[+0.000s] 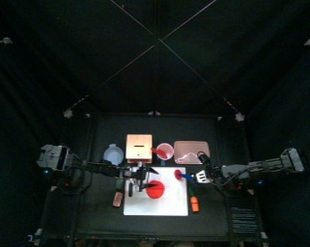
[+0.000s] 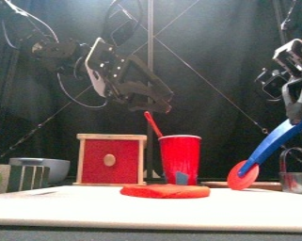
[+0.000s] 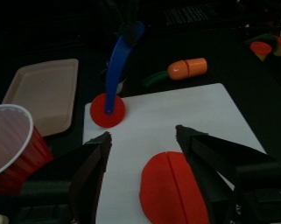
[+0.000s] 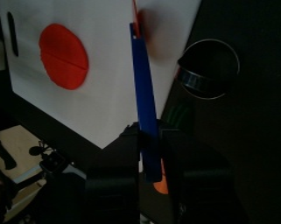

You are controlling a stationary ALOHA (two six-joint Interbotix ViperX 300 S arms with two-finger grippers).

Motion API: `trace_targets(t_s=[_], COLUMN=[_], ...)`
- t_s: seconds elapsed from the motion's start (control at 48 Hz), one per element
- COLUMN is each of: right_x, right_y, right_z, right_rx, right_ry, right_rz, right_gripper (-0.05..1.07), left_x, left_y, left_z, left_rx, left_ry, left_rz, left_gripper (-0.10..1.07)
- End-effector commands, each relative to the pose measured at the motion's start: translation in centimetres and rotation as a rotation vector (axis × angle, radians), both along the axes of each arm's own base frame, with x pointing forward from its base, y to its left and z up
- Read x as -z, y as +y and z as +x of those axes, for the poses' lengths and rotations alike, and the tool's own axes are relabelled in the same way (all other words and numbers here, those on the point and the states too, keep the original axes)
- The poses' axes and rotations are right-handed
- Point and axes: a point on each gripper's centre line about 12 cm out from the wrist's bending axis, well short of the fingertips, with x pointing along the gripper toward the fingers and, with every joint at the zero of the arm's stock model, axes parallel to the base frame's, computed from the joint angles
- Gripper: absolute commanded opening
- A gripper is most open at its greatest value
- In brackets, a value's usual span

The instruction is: Drop pizza cutter

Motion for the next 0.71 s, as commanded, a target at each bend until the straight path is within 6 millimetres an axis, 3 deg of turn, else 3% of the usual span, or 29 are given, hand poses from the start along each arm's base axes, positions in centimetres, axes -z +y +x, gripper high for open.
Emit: trace_targets(t_s=[0.0,0.062,0.375,0.688], right_x=[-0.6,-0.3,1.6,1.8], right_y=[0.7,1.1,3.0,3.4], right_z=[0.9,1.3,4.2,4.3], right_rx=[-0.004,-0.004,-0.043,-0.14], right_ry=[-0.035,-0.048,-0.074,-0.092], right_rz=[0.02,0.038,0.078,0.004], right_gripper=[0.65,0.7,0.72,0.77], left_x=[-1.2,-1.1,-0.8,-1.2], left_y=[-0.1,0.0,-0.1,-0.1], left_z=[0.0,-0.1,-0.5,-0.7], left_rx=[0.002,0.002,0.004,0.004], left_ry=[-0.038,-0.035,-0.025,-0.034], left_rz=[-0.001,0.001,0.0,-0.001], left_gripper=[0.93,0.93,0.93,0.93])
